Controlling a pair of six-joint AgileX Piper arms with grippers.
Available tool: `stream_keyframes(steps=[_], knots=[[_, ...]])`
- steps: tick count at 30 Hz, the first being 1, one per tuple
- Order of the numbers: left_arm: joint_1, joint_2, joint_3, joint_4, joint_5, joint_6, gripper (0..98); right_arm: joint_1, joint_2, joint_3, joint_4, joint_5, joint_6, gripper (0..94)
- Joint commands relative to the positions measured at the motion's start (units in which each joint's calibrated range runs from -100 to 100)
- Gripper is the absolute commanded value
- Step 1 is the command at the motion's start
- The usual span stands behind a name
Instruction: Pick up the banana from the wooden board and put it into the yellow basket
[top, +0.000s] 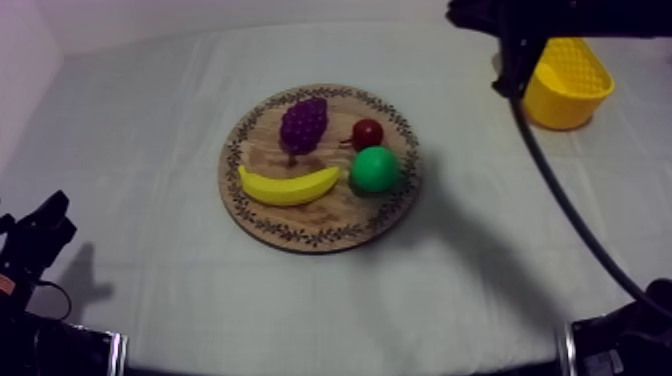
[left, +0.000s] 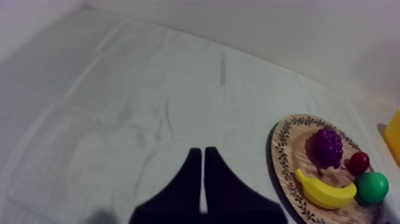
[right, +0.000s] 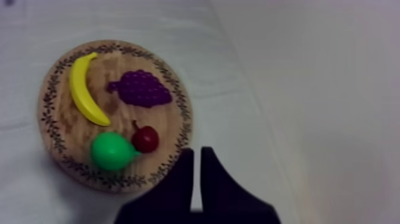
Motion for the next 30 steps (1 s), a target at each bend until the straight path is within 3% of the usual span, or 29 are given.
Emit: stream_keyframes(steps=[1,13,30], knots=[[0.0,0.0,0.0,-0.01,0.0,0.0,0.1,-2.0,3.6,-2.7,0.1,1.2,0.0,3.5],[0.0,0.0,0.0,-0.01,0.0,0.0,0.1,-6.4,16.1,-11.1,0.3,8.6,1.3,4.6],[0.0,0.0,0.0,-0.01,0.0,0.0,0.1,-7.9,20.6,-12.8,0.2,9.2,1.3,6.7]])
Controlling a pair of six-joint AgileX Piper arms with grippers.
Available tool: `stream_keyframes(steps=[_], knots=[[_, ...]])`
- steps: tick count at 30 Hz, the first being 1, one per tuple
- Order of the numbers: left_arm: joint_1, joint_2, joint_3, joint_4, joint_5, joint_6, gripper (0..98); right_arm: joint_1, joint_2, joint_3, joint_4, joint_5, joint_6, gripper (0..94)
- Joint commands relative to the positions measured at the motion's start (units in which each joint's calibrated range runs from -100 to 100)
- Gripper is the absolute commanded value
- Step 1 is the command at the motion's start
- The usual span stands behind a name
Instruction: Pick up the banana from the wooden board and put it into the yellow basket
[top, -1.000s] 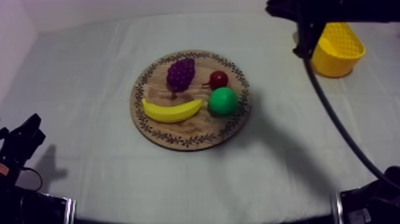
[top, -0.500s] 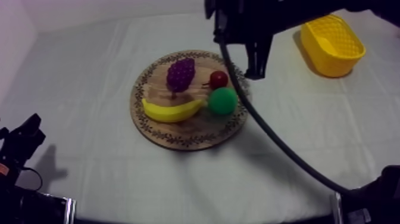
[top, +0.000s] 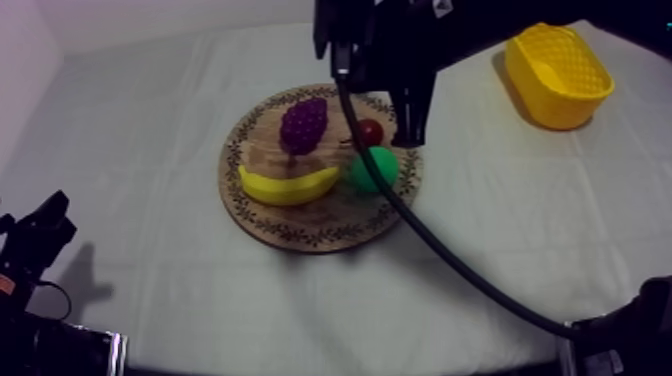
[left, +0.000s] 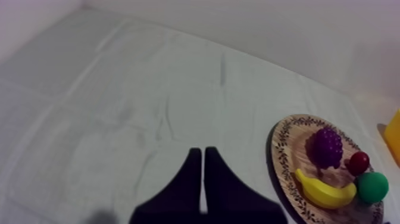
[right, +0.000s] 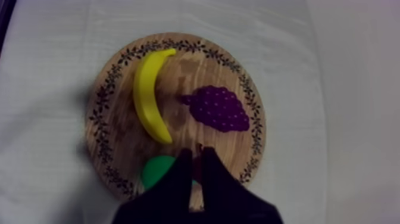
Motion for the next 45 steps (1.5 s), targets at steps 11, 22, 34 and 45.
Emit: stream_keyframes(steps=[11,22,34,45], knots=[[0.0,0.0,0.0,-0.01,0.0,0.0,0.1,-1.1,0.6,2.3,0.8,-2.2,-0.5,52.2],[0.0,0.0,0.0,-0.01,0.0,0.0,0.1,-1.6,1.7,2.4,0.8,-2.2,-0.4,52.3],[0.0,0.0,0.0,-0.01,0.0,0.0,0.1,-3.5,13.8,-3.1,1.8,-2.6,-2.6,52.2],[0.0,0.0,0.0,-0.01,0.0,0.0,0.1,-5.0,27.2,-12.2,3.5,-1.6,-5.2,52.2]])
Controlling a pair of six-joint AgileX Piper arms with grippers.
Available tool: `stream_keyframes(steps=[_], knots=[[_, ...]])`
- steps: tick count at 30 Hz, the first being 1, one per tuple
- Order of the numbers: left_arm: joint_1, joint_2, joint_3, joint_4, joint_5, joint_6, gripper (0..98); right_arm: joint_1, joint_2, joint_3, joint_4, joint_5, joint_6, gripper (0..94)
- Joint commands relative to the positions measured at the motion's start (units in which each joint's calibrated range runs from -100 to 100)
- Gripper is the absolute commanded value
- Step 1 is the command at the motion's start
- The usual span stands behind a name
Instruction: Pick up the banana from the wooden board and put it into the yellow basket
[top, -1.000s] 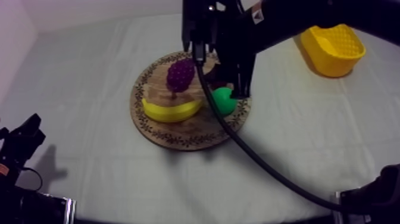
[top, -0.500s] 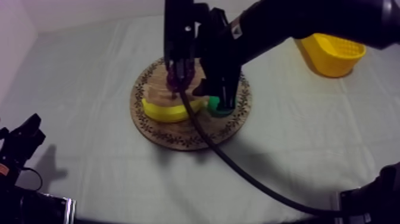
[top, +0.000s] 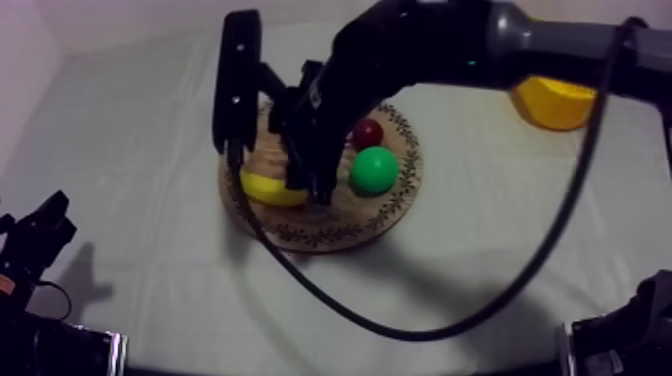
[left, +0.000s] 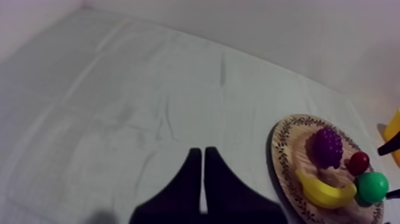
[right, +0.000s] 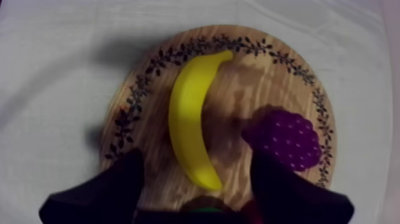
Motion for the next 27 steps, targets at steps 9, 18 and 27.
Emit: stream_keyframes(steps=[9,18,27], knots=[[0.0,0.0,0.0,-0.01,0.0,0.0,0.1,-0.9,7.9,-2.3,1.0,-1.3,-1.4,52.2],[0.0,0.0,0.0,-0.01,0.0,0.0,0.1,-1.0,11.5,-4.1,1.1,-2.4,-1.7,51.9],[0.0,0.0,0.0,-0.01,0.0,0.0,0.1,-0.9,14.3,-4.7,2.2,-5.3,-2.2,46.6]])
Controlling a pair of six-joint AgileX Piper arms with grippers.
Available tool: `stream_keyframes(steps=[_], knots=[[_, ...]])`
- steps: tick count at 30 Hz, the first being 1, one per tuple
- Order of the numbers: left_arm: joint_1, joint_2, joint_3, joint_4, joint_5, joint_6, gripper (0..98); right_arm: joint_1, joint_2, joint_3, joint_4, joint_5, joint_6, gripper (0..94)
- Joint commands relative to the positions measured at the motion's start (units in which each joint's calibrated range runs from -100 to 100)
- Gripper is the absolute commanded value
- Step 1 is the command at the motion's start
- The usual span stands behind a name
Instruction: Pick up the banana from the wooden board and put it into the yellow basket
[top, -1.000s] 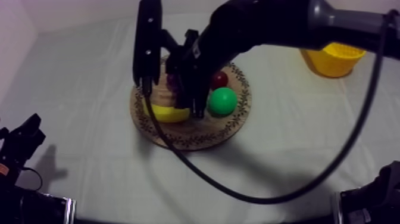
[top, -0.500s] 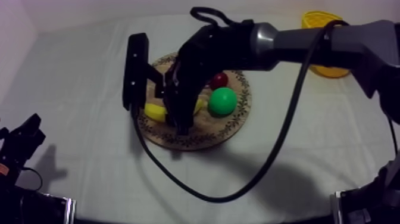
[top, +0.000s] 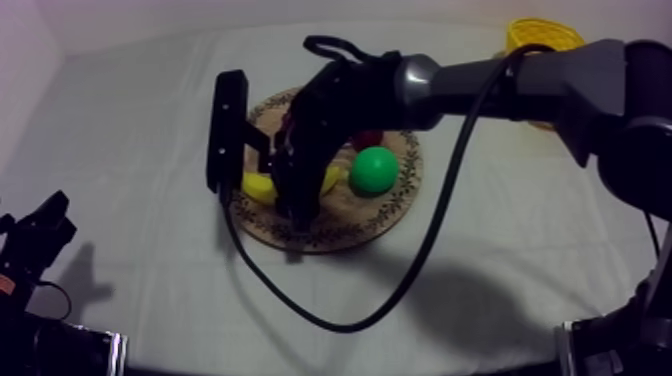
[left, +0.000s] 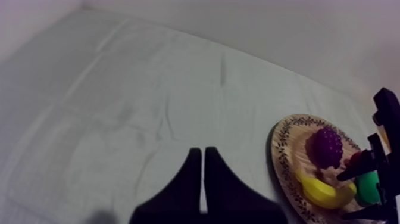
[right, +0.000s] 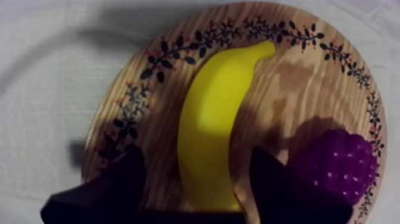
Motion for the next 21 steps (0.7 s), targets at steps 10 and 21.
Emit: stream_keyframes(steps=[10,21], knots=[[0.0,0.0,0.0,-0.01,0.0,0.0,0.1,0.7,1.5,0.8,2.3,-4.6,-1.7,31.6],[0.0,0.0,0.0,-0.01,0.0,0.0,0.1,0.5,1.7,3.2,3.2,-6.6,-2.3,26.2]])
